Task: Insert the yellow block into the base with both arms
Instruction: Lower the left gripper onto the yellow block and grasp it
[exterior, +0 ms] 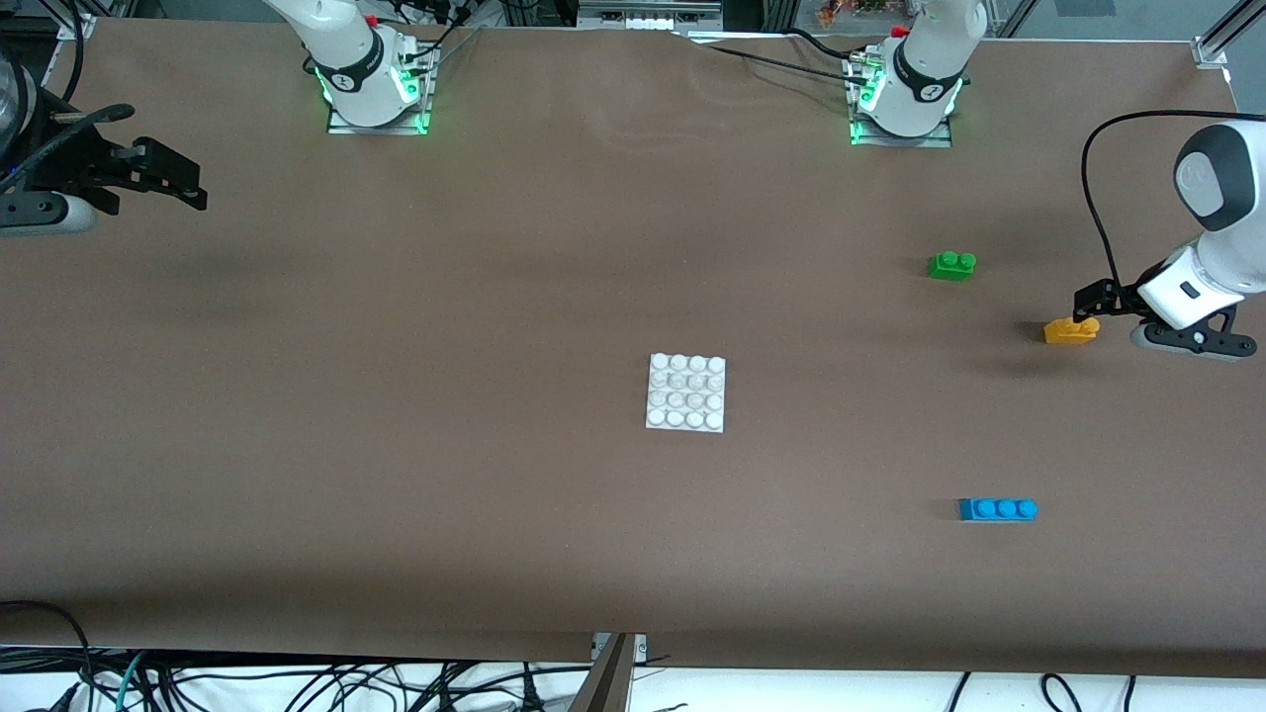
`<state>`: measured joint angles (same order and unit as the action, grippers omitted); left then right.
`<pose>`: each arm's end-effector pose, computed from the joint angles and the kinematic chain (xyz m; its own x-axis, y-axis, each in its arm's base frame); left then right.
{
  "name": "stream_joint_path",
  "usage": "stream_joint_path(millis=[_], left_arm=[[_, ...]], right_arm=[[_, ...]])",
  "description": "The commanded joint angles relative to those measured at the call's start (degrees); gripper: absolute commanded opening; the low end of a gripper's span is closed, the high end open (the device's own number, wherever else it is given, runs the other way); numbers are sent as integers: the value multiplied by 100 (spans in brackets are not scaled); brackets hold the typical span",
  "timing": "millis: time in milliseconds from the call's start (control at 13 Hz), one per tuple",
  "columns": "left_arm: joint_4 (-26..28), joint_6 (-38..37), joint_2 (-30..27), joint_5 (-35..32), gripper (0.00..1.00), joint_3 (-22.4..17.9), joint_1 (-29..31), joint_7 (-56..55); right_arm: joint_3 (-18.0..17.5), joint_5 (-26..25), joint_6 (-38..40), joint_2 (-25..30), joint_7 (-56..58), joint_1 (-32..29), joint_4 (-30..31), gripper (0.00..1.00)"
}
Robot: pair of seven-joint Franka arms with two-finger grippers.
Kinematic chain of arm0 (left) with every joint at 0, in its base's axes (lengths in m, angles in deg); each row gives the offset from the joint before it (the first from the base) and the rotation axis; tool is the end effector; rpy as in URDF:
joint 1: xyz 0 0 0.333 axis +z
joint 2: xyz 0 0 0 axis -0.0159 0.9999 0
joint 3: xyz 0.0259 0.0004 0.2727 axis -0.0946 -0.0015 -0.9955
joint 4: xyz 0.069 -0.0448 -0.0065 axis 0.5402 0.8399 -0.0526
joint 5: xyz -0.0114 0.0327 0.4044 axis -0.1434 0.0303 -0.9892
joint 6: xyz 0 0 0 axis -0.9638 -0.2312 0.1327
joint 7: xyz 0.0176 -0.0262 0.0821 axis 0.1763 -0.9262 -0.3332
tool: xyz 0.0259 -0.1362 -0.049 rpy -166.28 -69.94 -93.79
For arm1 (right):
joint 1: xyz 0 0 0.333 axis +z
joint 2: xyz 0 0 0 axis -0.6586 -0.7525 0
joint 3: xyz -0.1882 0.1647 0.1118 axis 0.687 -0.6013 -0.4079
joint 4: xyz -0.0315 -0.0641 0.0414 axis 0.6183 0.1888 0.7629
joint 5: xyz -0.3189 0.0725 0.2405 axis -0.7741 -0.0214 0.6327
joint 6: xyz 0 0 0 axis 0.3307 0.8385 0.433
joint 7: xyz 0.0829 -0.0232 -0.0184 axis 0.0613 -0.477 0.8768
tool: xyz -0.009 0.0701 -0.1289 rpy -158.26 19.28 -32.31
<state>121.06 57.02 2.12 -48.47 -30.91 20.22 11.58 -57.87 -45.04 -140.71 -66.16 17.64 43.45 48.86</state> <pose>0.5248 0.1774 0.2409 0.9859 -0.1629 -0.0392 -0.1645 -0.9855 -0.0416 0.5487 0.0360 0.5466 0.9921 0.0633 -0.1084 0.0616 -0.9979 -0.0190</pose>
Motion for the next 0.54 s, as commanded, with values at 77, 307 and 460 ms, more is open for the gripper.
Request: stream_joint_path(millis=[77, 307, 460], left_arm=[[162, 699, 334, -104, 100, 65, 444, 605], [582, 1549, 520, -86, 100, 65, 646, 597], [777, 2132, 765, -16, 100, 74, 656, 509]], right_arm=[[-127, -107, 110, -143, 4, -59, -182, 100], [-101, -98, 48, -152, 12, -85, -191, 100], [-83, -98, 39, -161, 4, -103, -191, 100]])
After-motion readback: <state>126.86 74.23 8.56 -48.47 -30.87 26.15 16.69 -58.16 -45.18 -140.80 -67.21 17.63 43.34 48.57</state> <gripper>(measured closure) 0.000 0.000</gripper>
